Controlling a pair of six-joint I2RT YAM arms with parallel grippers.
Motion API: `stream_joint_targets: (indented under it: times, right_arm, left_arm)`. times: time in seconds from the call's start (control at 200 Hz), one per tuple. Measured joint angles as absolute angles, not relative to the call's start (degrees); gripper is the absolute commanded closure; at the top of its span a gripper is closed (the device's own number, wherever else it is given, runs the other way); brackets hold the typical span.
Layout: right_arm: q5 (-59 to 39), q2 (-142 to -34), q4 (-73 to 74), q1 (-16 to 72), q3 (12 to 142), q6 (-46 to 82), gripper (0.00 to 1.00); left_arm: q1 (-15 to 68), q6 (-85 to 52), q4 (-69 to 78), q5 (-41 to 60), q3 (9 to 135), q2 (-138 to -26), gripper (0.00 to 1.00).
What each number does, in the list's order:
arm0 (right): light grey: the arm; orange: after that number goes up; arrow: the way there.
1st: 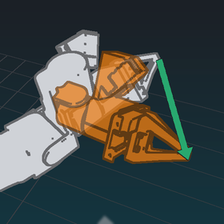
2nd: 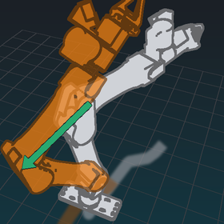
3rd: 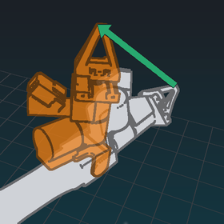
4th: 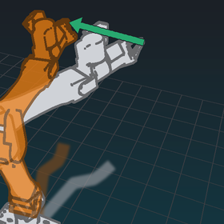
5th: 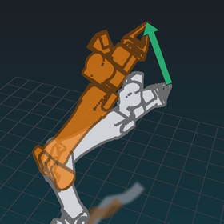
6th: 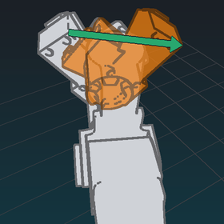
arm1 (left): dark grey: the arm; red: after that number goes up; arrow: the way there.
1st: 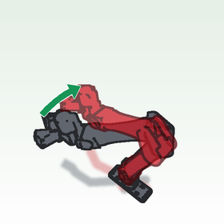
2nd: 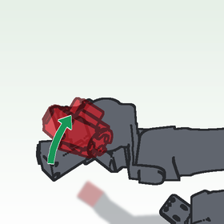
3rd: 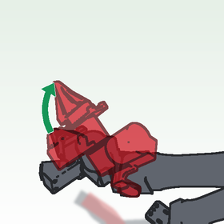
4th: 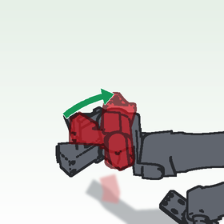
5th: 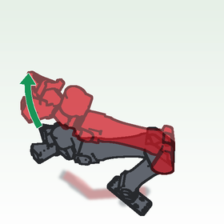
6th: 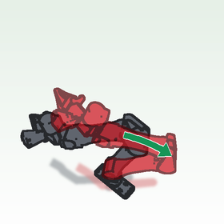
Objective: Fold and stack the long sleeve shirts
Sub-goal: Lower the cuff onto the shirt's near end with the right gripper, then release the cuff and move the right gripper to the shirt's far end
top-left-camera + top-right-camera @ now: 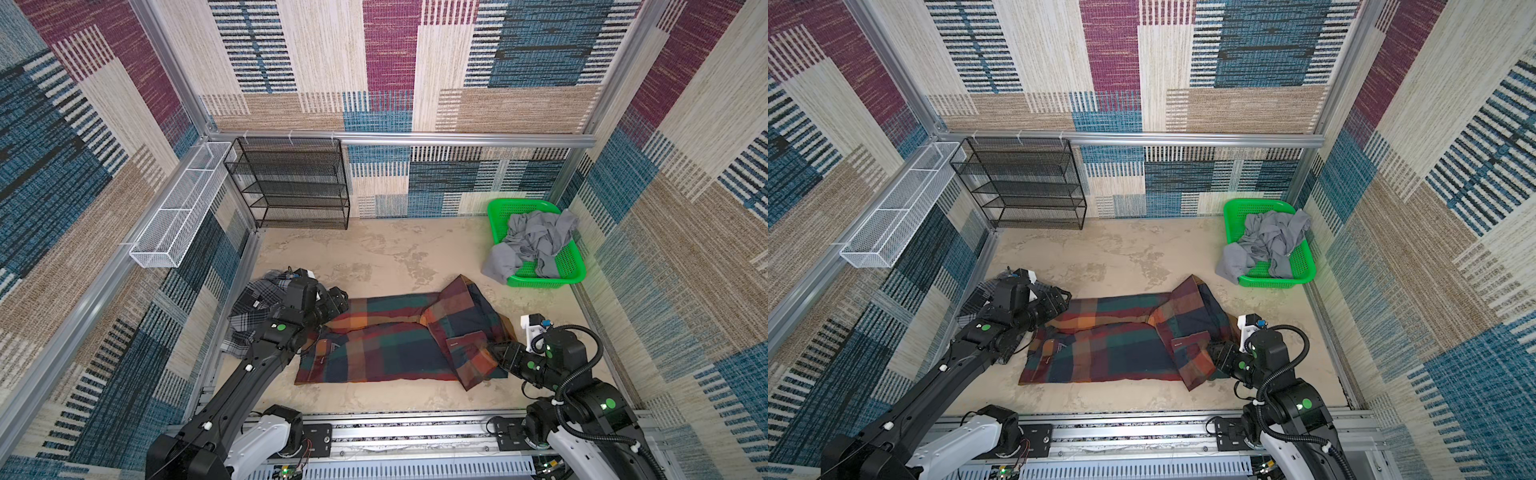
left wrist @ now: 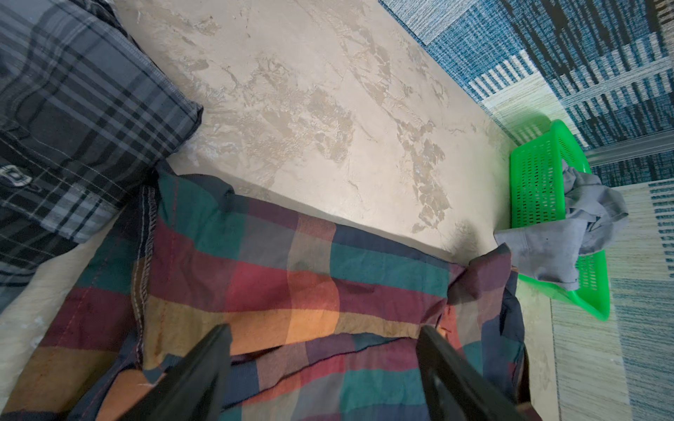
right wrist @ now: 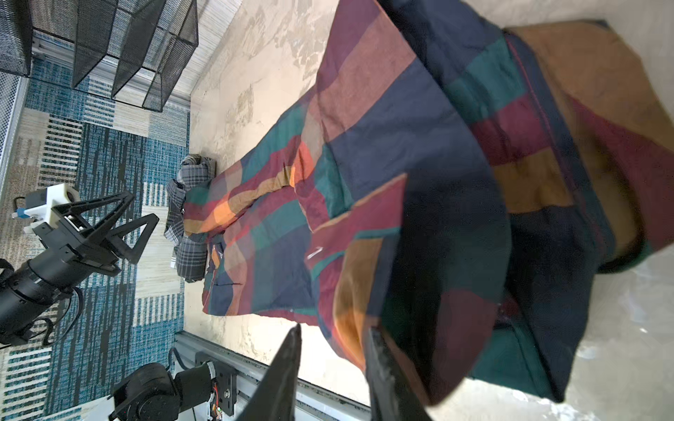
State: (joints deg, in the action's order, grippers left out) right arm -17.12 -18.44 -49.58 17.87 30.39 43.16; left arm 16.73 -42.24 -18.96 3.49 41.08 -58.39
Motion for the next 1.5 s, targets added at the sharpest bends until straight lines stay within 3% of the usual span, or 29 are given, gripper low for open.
stream_joint_targets:
  times: [0.411, 0.556, 0.671, 0.761, 1.197, 1.502]
  right_arm:
    - [-15.9, -21.3, -51.7, 17.9, 43.0, 41.5, 0.58]
    - [-14.7, -24.4, -54.1, 17.9, 50.7, 39.1, 0.48]
    - [-13.6, -27.2, -55.4, 17.9, 55.9, 36.8, 0.27]
    - [-12.9, -28.7, -56.7, 17.9, 58.7, 35.3, 0.0]
    - [-10.8, -34.1, -64.3, 17.9, 70.3, 31.8, 0.0]
    - [-10.2, -40.8, -60.3, 17.9, 69.0, 30.6, 0.0]
  left_arm:
    - [16.7, -42.2, -18.7, 4.8, 40.8, -61.0, 0.17]
    - [16.7, -42.2, -18.7, 4.9, 40.8, -61.1, 0.16]
    - [16.7, -42.0, -18.7, 4.9, 40.8, -60.8, 0.16]
    - [16.7, -41.9, -18.7, 4.9, 40.6, -60.3, 0.16]
    - [16.7, -41.3, -17.7, 6.9, 40.3, -60.9, 0.17]
    - [17.0, -41.3, -13.9, 11.2, 39.0, -65.2, 0.19]
